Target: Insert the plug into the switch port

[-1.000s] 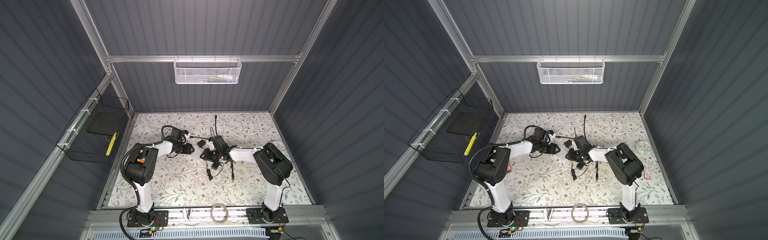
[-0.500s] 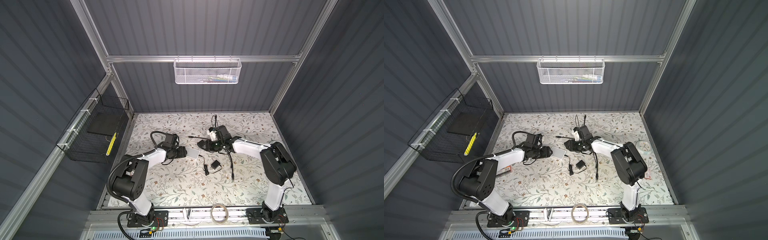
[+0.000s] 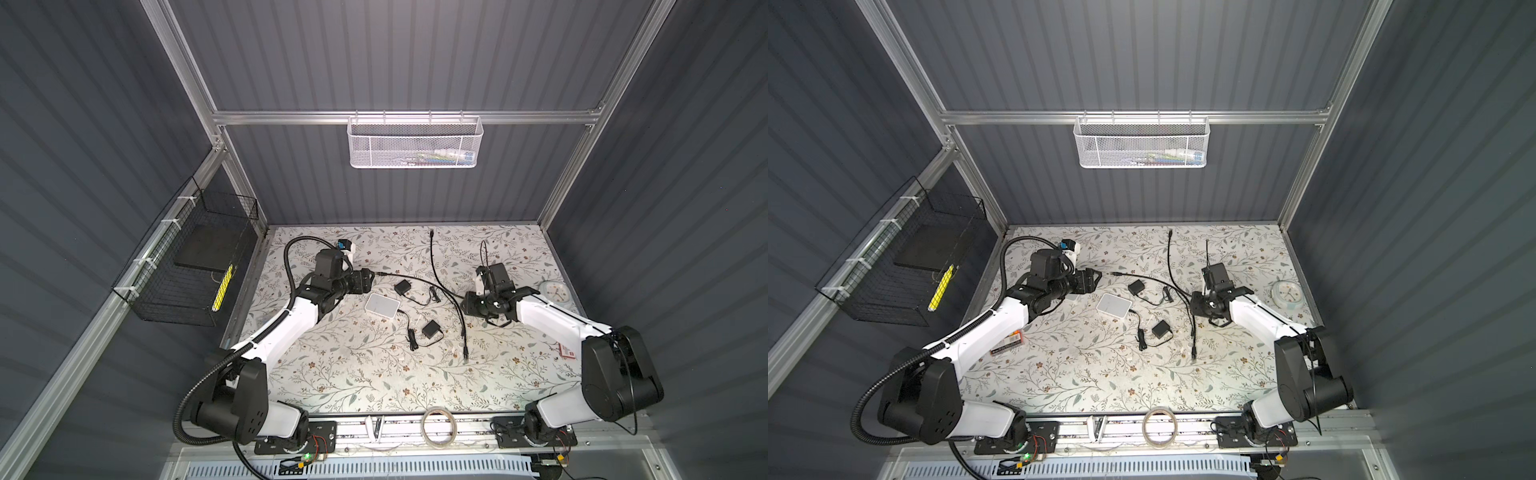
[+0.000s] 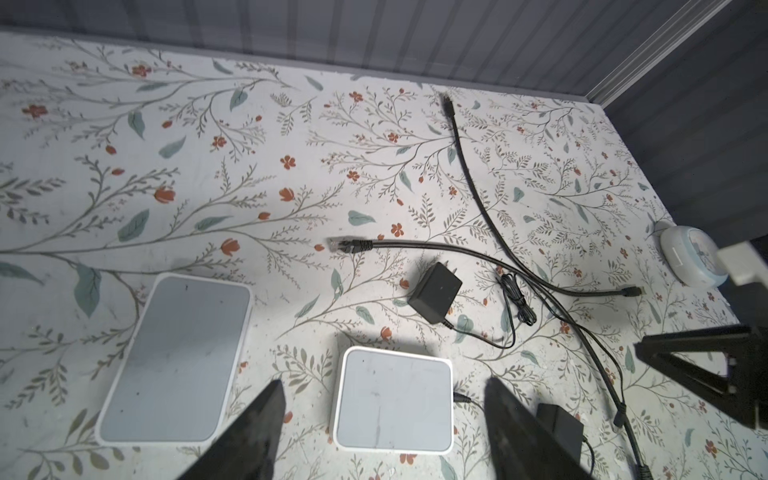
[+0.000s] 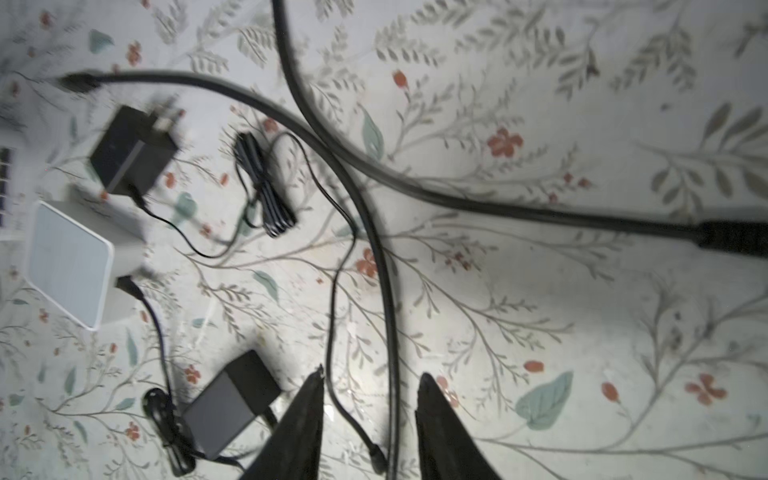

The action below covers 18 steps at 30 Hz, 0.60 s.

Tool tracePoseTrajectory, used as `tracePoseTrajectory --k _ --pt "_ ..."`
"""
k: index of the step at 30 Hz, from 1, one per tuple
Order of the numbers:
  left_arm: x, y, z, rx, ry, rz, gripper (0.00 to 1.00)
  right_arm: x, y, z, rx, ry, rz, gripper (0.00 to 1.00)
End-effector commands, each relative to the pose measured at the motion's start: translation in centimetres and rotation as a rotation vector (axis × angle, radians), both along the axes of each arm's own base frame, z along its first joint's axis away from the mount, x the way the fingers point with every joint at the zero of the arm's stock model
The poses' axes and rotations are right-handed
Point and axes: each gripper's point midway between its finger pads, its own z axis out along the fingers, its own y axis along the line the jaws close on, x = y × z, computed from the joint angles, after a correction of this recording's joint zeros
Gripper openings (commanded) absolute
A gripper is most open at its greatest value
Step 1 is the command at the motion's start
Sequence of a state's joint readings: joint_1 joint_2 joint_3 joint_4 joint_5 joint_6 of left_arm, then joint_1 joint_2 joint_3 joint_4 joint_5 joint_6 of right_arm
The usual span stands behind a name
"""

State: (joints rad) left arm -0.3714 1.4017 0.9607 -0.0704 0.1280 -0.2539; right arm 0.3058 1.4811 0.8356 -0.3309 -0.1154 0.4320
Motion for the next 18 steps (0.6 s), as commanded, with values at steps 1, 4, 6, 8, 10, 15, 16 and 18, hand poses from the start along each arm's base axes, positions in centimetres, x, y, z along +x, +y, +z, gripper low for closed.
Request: tracePoseTrajectory --k 1,4,6,8,10,15,16,18 --pt "0.1 0.0 2.7 0.002 -0.100 -0.032 0.76 -0.2 -1.5 -1.2 -0.022 0.021 -0.080 0.37" --pt "-0.2 0.5 3.4 0.014 -0.119 -0.021 0.76 0.0 -2.1 -1.9 -0.018 0.027 -0.118 0.36" --pt "-0.4 0.7 3.7 0.023 -0.125 -0.017 0.77 0.3 -2.4 -2.1 -0.012 0.026 -0.138 0.35" --pt "-0.5 1.0 4.1 0.038 -0.127 -0.011 0.77 0.5 -2.6 -2.4 -0.018 0.028 -0.148 0.34" --pt "-0.7 1.2 4.2 0.047 -0.125 -0.003 0.77 0.6 -2.5 -2.6 -0.018 0.035 -0.145 0.34" --pt "-0.9 1.6 3.8 0.062 -0.117 0.009 0.77 0.7 -2.1 -3.4 -0.007 0.061 -0.134 0.33" --pt "-0.9 1.6 3.8 0.063 -0.114 0.006 0.77 0.7 -1.9 -3.5 -0.001 0.067 -0.127 0.32" --pt "-0.8 1.4 3.7 0.063 -0.112 0.002 0.77 0.5 -1.5 -3.8 0.001 0.083 -0.109 0.32"
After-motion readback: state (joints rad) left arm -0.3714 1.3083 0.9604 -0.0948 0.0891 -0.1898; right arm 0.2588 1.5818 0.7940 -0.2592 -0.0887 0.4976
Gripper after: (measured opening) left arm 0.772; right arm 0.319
